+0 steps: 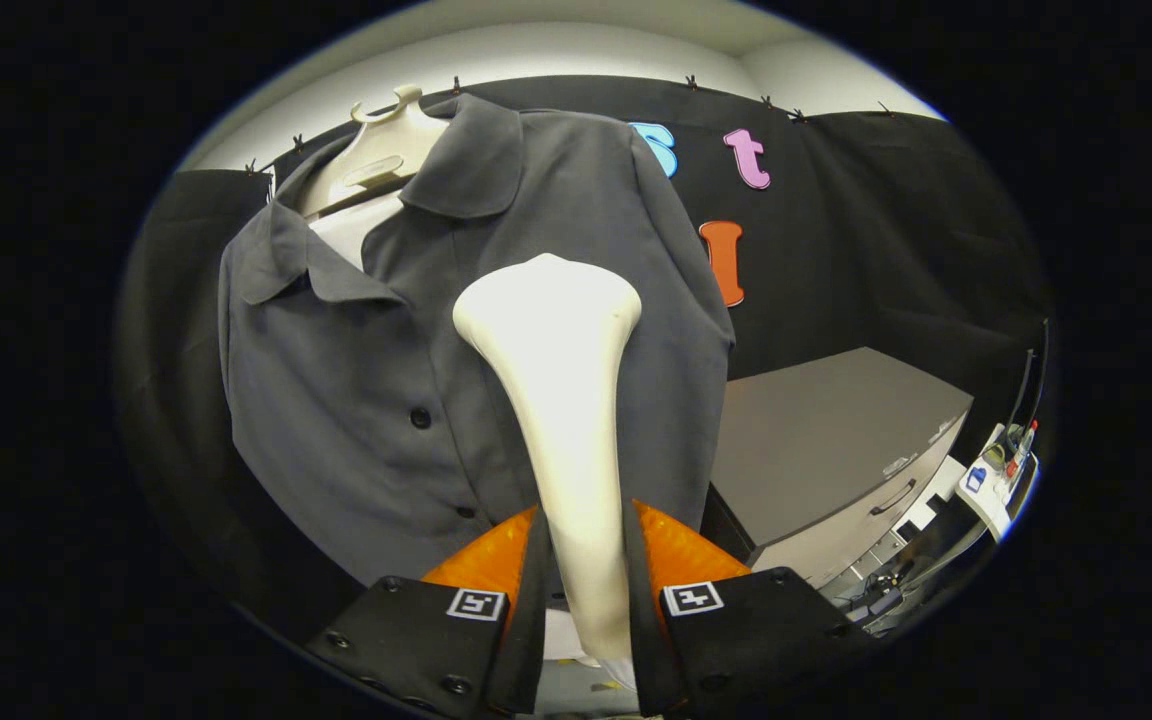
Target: Iron the clothes twice with a garment steamer, once on the left side and once on the right side.
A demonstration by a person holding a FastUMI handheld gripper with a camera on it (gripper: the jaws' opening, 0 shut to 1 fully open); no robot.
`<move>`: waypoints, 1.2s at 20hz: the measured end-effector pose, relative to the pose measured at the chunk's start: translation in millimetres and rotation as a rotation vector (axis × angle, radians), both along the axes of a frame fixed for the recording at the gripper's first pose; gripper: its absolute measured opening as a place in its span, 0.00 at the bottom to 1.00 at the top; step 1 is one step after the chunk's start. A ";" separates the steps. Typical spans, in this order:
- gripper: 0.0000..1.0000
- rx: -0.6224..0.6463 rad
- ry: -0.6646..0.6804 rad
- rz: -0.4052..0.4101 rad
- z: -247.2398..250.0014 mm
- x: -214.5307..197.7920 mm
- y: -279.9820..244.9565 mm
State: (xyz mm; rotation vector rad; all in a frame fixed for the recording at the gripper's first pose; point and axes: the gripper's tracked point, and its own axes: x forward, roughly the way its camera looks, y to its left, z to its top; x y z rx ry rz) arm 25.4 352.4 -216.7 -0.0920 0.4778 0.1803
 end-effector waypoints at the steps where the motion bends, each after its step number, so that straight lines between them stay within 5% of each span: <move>1: 0.44 -0.007 0.012 -0.005 -5.8 -1.1 -2.4; 24: 0.44 -0.097 0.360 -0.070 -173.5 -62.2 -49.6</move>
